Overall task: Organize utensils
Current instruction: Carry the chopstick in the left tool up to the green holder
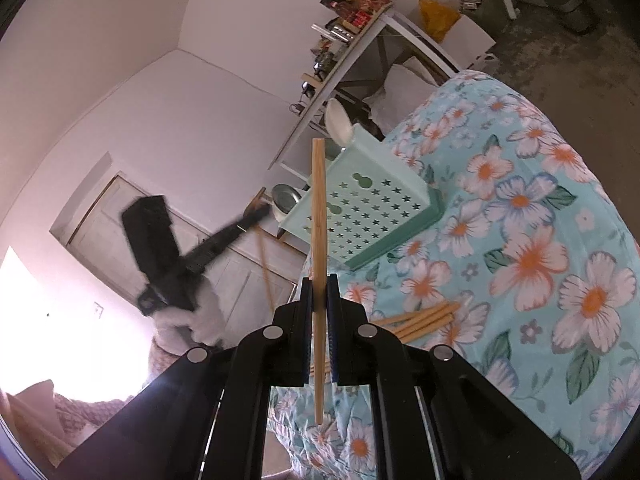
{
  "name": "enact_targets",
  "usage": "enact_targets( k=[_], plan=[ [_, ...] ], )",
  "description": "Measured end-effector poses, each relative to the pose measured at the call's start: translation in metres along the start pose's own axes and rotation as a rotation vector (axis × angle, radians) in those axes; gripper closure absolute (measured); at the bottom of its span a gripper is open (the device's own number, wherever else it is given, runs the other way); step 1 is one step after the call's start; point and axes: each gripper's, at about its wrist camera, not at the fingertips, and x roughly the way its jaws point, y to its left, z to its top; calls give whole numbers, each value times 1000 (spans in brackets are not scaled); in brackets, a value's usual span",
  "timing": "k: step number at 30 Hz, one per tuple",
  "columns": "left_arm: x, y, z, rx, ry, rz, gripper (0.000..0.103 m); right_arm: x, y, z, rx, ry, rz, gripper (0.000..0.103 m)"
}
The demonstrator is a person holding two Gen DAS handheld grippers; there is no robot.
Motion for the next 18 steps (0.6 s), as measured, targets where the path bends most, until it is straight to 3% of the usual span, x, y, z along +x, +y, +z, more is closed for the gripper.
enact_targets(
  k=[5, 8, 12, 18],
  plan=[
    [-57, 18, 34, -137, -296, 31, 98, 7, 6, 0, -9, 11, 7, 96],
    [-70, 28, 48, -254, -443, 54, 98, 11, 9, 0, -14, 15, 11, 96],
    [-72, 43, 67, -391, -591, 104, 98, 16, 12, 0, -20, 20, 11, 96],
    [-49, 50, 87, -435, -684, 195, 98, 21, 7, 5, -15, 22, 1, 96]
  ],
)
